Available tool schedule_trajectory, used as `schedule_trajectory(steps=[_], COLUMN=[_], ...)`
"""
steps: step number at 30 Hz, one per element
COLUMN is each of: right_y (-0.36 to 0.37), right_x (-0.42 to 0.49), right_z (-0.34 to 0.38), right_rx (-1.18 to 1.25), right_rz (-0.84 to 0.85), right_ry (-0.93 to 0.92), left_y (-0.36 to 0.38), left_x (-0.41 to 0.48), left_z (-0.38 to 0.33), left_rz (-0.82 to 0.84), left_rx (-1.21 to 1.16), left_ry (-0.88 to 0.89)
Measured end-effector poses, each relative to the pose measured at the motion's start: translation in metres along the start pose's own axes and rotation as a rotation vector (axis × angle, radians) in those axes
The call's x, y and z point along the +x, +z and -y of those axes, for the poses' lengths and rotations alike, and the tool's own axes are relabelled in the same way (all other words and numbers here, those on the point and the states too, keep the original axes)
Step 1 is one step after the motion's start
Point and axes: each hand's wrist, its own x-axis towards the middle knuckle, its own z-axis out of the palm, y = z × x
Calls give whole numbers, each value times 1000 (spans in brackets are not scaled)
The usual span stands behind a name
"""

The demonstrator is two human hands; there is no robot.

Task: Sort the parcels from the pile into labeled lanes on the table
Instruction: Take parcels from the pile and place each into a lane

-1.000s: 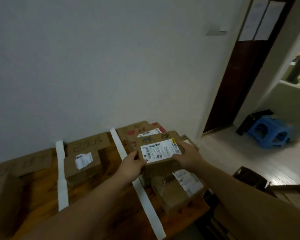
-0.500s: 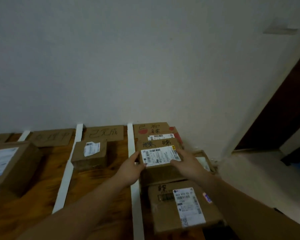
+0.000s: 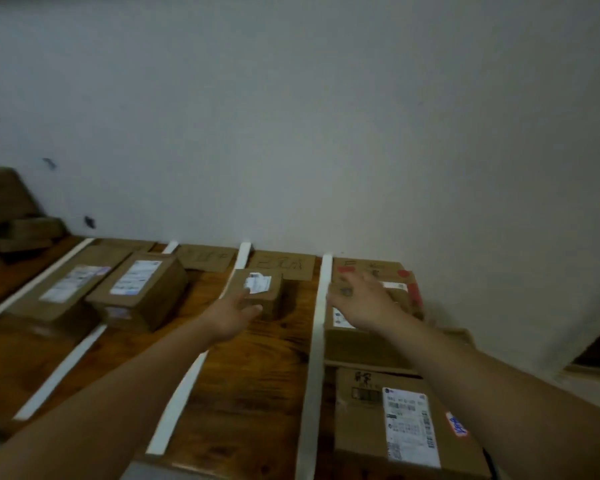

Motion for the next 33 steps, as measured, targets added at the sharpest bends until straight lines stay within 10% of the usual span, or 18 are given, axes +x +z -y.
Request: schedule_trajectory(steps=[19, 33], right_y=[270, 419], right_x=[-4, 123], right_z=[451, 673], right_rx=[-22, 50], right_rz=[305, 431], right_ry=[-470, -583], left_y=[-370, -558], left_x=[-152, -90], left_z=[376, 535], left_rz=[-468, -562], left_rx=[4, -215], left_ry=[-334, -395])
